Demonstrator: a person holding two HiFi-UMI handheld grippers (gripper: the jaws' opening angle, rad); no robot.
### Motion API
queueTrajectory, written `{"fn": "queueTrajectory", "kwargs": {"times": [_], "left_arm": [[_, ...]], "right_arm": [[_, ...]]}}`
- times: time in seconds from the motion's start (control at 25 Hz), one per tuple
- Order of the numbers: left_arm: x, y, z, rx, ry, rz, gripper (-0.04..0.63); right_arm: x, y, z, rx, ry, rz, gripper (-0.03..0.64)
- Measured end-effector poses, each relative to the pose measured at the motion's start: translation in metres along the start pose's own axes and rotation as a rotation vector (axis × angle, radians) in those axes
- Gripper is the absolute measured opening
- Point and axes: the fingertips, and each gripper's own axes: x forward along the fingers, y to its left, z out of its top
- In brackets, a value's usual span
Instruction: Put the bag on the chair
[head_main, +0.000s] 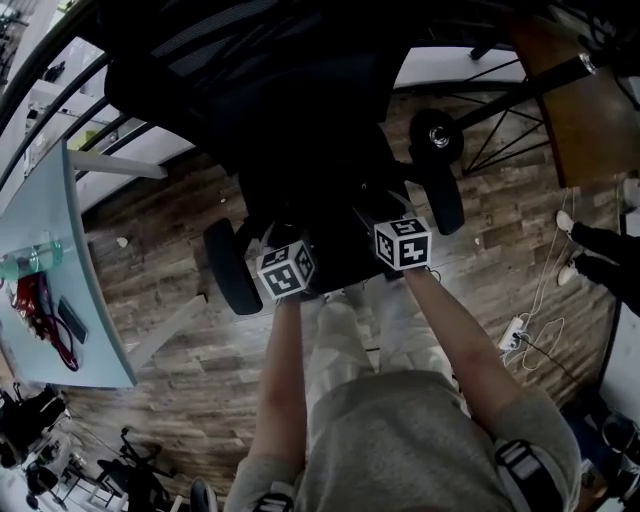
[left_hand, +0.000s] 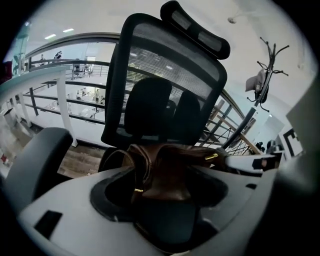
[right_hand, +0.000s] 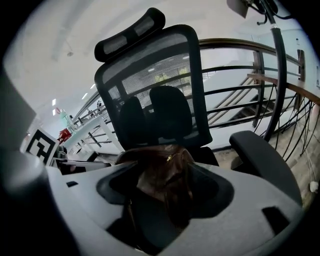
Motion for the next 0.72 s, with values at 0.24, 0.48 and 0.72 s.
{"fn": "queueTrajectory", "kwargs": {"times": [0.24,0.48,0.72], "left_arm": [[-0.018,-0.01,0.018,0.003,-0.047,-0.011,0.29],[-0.048,-0.021,0.03,0.016,-0.087,-0.029,0.237],[-0.092,-0.038,0.052,0.008,-0.171,-0.048,0.092]], "right_arm": [[-0.016,0.002,0.012,-0.006,-0.026,-0.009,0.273],[-0.044,0.02,0.028,-0.001,-0.071,0.003,0.273],[-0.092,0.042,0.048,-0.045,-0.168,-0.015,0.147]]}}
